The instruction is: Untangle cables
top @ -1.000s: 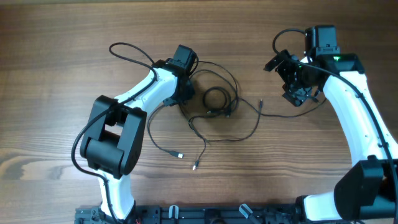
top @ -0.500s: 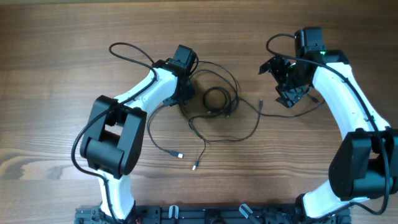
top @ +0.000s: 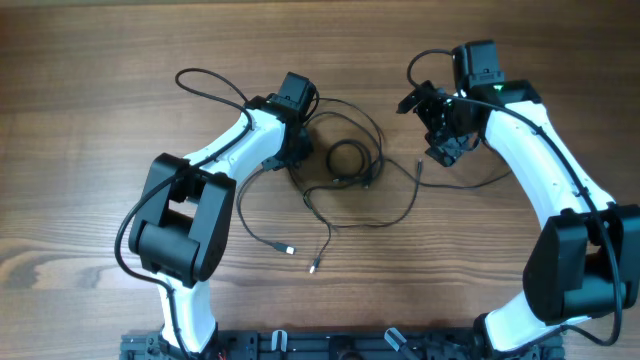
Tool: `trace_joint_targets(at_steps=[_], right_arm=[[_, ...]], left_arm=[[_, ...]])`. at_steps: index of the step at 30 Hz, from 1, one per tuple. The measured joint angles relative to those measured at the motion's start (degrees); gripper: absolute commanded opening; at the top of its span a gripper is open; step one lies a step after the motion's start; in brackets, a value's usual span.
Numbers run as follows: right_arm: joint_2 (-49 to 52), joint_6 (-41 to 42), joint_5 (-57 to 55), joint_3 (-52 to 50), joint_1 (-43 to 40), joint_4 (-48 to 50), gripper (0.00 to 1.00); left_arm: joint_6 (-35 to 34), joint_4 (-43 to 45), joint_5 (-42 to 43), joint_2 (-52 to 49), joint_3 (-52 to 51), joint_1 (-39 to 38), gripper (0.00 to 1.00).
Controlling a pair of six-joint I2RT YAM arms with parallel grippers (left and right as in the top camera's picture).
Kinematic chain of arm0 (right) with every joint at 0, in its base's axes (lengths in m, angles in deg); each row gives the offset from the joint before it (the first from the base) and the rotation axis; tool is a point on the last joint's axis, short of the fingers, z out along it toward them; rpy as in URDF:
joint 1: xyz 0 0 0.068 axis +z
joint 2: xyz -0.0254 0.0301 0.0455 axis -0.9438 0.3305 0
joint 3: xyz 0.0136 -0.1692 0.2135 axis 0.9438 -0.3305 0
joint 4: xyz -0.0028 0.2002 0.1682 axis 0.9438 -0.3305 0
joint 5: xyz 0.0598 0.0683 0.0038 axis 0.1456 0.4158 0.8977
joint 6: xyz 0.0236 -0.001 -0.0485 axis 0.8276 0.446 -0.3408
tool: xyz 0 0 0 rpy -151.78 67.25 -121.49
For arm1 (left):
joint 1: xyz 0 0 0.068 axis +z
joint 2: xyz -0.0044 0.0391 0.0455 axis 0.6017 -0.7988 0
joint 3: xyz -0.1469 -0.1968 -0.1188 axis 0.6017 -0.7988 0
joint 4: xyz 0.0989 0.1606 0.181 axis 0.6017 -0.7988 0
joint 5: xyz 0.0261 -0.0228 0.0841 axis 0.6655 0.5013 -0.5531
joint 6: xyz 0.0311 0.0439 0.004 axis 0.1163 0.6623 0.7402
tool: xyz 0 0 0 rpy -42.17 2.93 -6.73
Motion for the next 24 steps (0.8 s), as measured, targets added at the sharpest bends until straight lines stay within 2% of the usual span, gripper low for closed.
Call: trace_joint_targets(at_steps=[12,15,18,24], right_arm=[[4.5,5.8,0.0,0.0,2.0,-1.1,0.99],[5.7,9.1,0.2,0.0,3.1,-3.6,0.90],[7.3,12.7,0.2,0.0,3.8,-5.3,0.85],[10.6,19.4,0.3,0.0,4.8,-5.3,0.86]], left_arm=[[0.0,-0.3,-0.2,0.0,0.0,0.0,0.27],[0.0,-0.3,-0.2,0.0,0.0,0.0,0.27],[0.0,-0.3,-0.2,0.0,0.0,0.0,0.27],[0.0,-0.3,-0.2,0.0,0.0,0.0,0.28]])
